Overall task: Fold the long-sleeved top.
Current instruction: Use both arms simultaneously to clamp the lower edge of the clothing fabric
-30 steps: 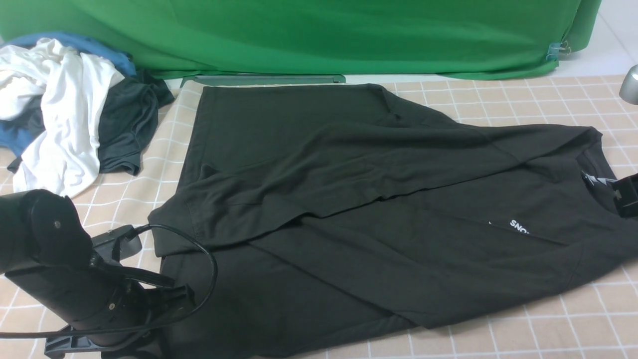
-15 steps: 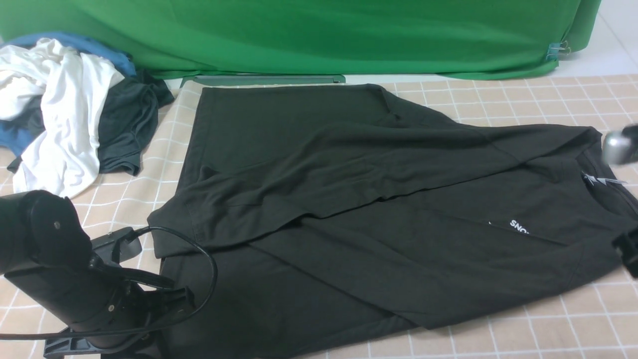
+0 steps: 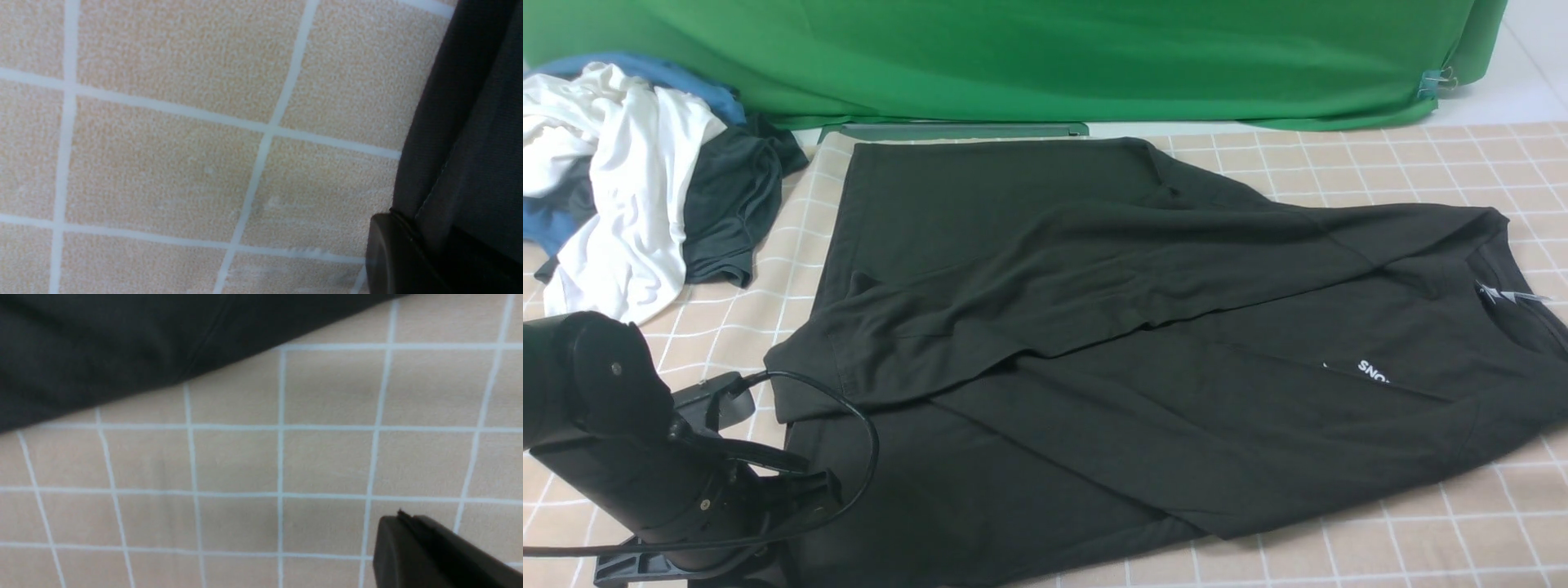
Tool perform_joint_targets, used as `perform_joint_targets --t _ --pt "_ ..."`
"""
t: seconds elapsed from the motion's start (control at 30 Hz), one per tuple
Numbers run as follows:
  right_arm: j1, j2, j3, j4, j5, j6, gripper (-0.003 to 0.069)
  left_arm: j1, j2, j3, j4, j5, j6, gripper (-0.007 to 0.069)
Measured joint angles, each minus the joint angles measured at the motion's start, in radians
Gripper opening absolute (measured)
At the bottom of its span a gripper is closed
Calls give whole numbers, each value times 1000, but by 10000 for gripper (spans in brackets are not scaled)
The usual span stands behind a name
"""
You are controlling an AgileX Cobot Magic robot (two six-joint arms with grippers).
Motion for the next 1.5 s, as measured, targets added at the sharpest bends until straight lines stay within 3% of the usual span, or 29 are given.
perform_joint_targets --t 0.07,0.17,0.37,0.43,0.77,1.0,1.43,1.5 --pt "-2 5 0 20 -7 -1 56 0 0 0 0 0 0 15" --pt "4 20 0 34 -28 -7 154 0 0 0 0 -1 0 15" --pt "5 68 -34 23 -96 -8 419 0 0 0 0 0 0 15" --pt "5 96 -66 23 -106 -8 463 0 0 0 0 0 0 15" --pt "8 269 -173 -54 -105 -29 507 0 -2 0 0 0 0 15" --pt "10 345 -206 -109 -124 26 606 0 -2 0 0 0 0 15" --pt "53 406 -209 -86 -236 3 544 0 -2 0 0 0 0 15" --pt "58 414 -211 -84 -236 -6 493 0 -2 0 -1 0 8 15"
